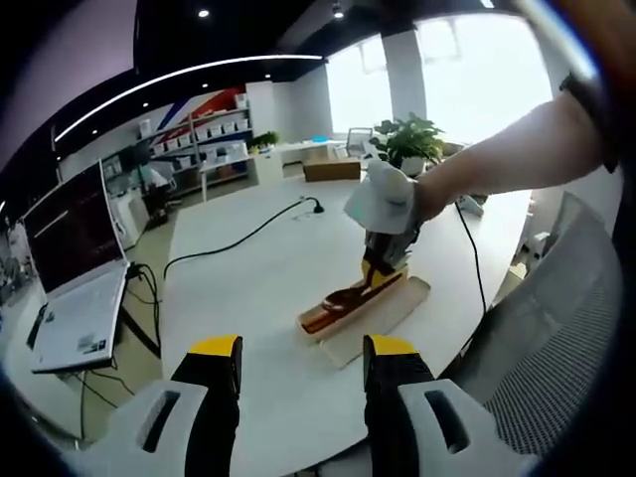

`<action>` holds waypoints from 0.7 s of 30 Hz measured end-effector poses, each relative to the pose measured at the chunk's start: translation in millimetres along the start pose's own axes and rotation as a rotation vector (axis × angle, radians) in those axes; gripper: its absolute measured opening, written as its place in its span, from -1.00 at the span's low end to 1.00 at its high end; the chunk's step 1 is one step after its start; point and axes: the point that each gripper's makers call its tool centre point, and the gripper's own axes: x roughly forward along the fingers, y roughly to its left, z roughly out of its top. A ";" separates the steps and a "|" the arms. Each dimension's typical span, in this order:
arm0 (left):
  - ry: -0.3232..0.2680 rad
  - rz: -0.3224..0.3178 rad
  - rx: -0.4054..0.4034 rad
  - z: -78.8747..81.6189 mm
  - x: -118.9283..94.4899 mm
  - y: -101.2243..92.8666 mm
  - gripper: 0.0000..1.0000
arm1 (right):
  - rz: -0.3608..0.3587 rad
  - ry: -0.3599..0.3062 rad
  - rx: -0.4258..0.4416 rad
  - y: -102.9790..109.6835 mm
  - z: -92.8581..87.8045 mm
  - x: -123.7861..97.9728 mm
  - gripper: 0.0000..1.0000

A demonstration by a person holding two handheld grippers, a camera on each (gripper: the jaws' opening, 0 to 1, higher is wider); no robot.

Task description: Arrange the utensils inside the cutlery case until each visible utensil rests in its matching compartment.

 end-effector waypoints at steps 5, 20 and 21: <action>0.004 0.004 0.000 -0.5 0.3 2.7 0.01 | 0.004 0.007 -0.016 -2.9 2.1 5.9 -1.00; 0.014 -0.005 -0.009 -3.4 0.3 1.8 0.01 | 0.035 0.025 -0.033 -2.1 4.2 21.7 -0.99; 0.014 -0.004 -0.009 -3.3 0.3 1.8 0.01 | 0.036 0.027 -0.035 -2.1 3.9 22.3 -0.99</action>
